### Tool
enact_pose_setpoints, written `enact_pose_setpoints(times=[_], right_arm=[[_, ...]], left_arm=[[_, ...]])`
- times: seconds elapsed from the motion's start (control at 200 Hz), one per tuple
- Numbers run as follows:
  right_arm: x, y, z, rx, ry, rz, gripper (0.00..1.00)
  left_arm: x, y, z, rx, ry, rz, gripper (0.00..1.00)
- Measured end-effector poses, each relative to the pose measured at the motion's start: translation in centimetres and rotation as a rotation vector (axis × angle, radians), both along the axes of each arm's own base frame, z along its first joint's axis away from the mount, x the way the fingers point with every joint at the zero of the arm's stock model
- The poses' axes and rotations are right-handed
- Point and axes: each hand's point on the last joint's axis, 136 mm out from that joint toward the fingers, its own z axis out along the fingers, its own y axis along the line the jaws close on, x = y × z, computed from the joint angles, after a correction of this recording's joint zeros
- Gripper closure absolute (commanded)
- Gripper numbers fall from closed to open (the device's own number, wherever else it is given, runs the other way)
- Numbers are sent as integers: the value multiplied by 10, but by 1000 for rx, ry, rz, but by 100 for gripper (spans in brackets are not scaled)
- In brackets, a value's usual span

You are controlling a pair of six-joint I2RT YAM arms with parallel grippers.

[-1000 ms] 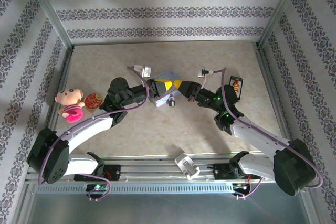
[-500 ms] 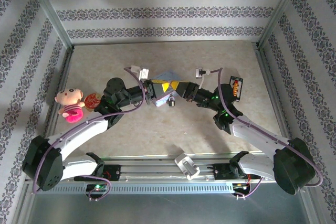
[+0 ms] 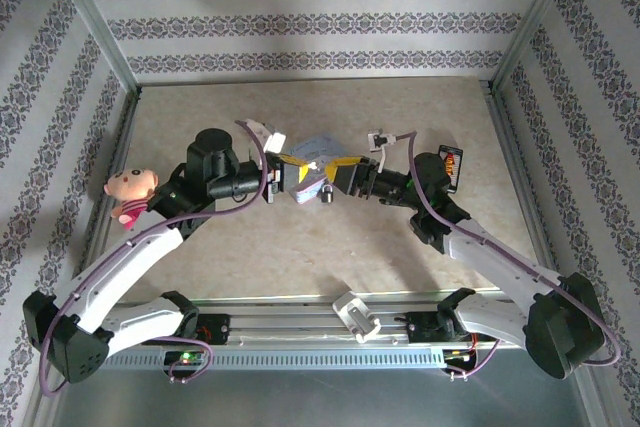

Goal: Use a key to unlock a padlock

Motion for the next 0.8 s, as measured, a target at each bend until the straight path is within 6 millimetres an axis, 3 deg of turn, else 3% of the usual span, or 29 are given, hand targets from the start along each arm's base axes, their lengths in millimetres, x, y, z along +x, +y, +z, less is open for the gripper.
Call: enact_pose_setpoints(times=[0.175,0.34,0.8], right_arm=[[-13,7,2,-16,-34,100,54],[-23,13,6,-16,-46,184,52],[-38,17,4,-22,-60,284,72]], left_arm=[[-14,-4,-14,69,32,-96,100],[-22,-8,-26,92,59,-164,100],[-38,-16,-22,53,64,-279,100]])
